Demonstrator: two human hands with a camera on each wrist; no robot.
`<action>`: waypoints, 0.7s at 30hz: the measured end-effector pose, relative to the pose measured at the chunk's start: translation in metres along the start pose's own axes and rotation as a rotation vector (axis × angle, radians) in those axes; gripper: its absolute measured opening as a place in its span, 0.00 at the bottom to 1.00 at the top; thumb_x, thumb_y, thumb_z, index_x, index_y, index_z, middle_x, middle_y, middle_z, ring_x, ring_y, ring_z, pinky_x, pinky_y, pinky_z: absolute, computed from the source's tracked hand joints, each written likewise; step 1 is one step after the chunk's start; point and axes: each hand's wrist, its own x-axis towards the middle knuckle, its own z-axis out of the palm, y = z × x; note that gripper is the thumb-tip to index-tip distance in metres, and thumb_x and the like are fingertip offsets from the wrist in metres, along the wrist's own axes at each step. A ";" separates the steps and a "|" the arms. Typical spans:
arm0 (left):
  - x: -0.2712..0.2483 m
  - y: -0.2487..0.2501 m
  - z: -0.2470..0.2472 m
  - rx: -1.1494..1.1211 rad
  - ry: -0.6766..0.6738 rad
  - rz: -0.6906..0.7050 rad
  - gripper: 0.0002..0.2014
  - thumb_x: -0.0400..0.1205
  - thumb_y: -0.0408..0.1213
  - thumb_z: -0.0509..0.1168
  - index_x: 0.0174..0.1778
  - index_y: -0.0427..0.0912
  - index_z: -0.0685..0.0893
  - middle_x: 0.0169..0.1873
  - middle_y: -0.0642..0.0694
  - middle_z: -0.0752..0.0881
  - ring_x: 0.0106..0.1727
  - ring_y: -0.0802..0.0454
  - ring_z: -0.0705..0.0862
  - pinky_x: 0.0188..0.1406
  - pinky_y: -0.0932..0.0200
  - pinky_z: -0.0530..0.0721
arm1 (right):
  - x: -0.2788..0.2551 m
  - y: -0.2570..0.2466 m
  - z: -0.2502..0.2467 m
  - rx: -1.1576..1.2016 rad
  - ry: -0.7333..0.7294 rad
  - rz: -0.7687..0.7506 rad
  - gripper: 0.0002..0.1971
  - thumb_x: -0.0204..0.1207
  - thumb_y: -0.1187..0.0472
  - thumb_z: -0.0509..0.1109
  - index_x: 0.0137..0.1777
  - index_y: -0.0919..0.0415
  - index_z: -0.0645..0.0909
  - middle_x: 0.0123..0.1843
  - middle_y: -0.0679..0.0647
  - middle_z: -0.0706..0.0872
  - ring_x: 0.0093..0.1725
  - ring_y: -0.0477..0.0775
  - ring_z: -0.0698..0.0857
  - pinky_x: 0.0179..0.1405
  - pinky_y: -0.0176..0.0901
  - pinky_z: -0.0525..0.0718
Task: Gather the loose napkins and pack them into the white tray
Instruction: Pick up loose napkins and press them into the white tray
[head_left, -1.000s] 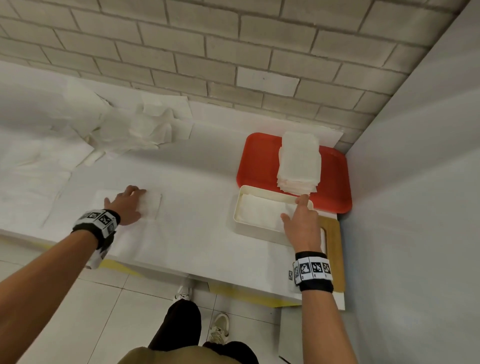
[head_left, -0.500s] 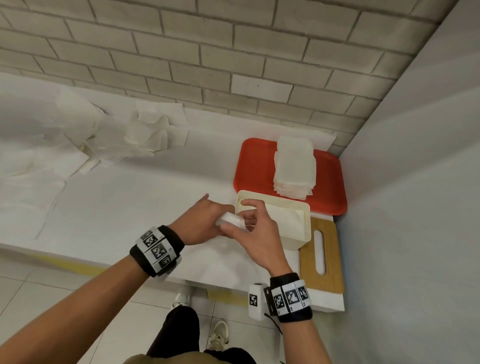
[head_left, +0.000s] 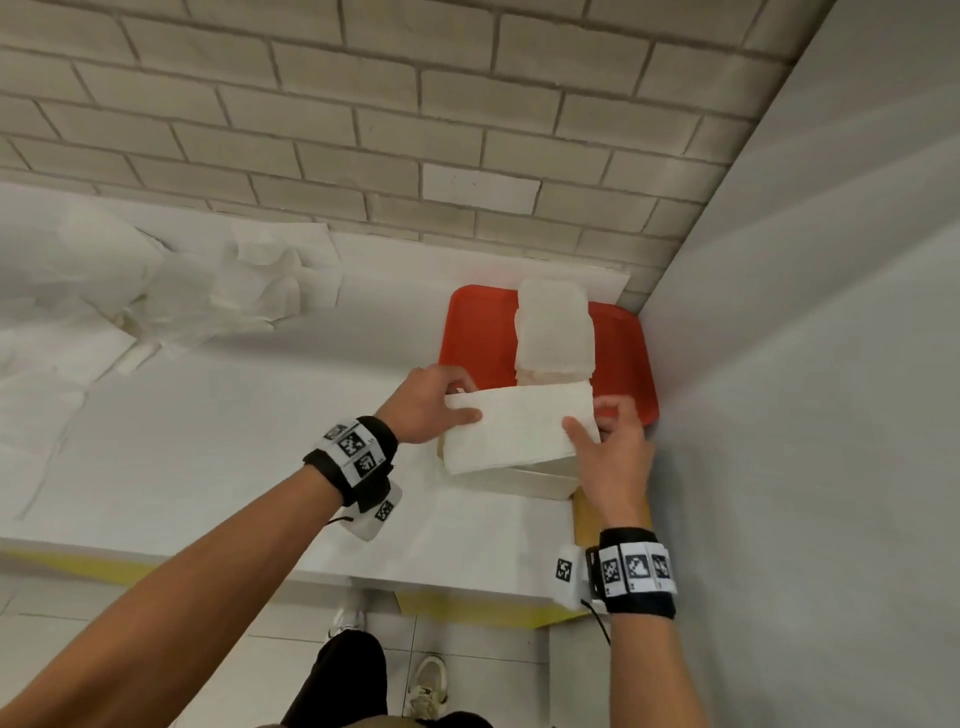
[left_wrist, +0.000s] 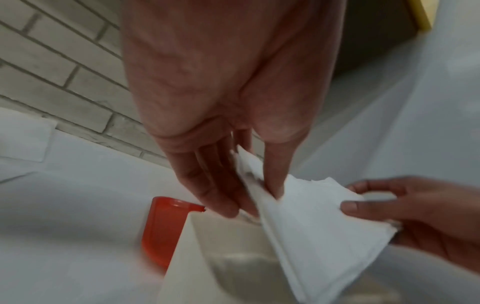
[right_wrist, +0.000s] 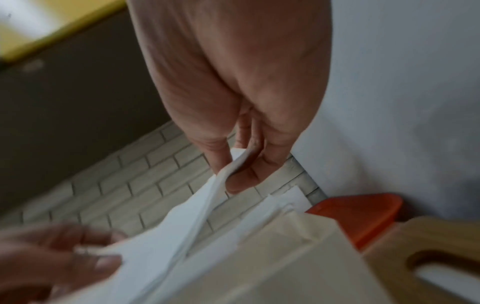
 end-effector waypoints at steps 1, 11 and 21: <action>0.004 -0.003 0.008 0.028 0.039 -0.021 0.13 0.80 0.40 0.82 0.55 0.50 0.86 0.47 0.56 0.88 0.52 0.51 0.86 0.48 0.63 0.78 | 0.002 0.004 0.005 -0.090 0.022 -0.027 0.18 0.81 0.61 0.83 0.65 0.53 0.80 0.54 0.53 0.93 0.53 0.57 0.93 0.57 0.54 0.92; 0.016 -0.004 0.050 0.558 0.192 0.181 0.17 0.80 0.32 0.78 0.63 0.40 0.83 0.60 0.39 0.81 0.58 0.35 0.82 0.56 0.40 0.86 | -0.001 0.022 0.042 -0.690 0.033 -0.211 0.20 0.81 0.63 0.80 0.70 0.63 0.80 0.62 0.64 0.86 0.53 0.68 0.90 0.44 0.59 0.92; 0.045 0.002 0.067 0.983 -0.425 0.167 0.14 0.88 0.27 0.65 0.67 0.38 0.88 0.71 0.40 0.79 0.74 0.34 0.80 0.70 0.44 0.80 | 0.037 0.026 0.064 -0.782 -0.533 0.002 0.26 0.79 0.63 0.84 0.70 0.50 0.75 0.71 0.60 0.74 0.58 0.59 0.80 0.57 0.49 0.83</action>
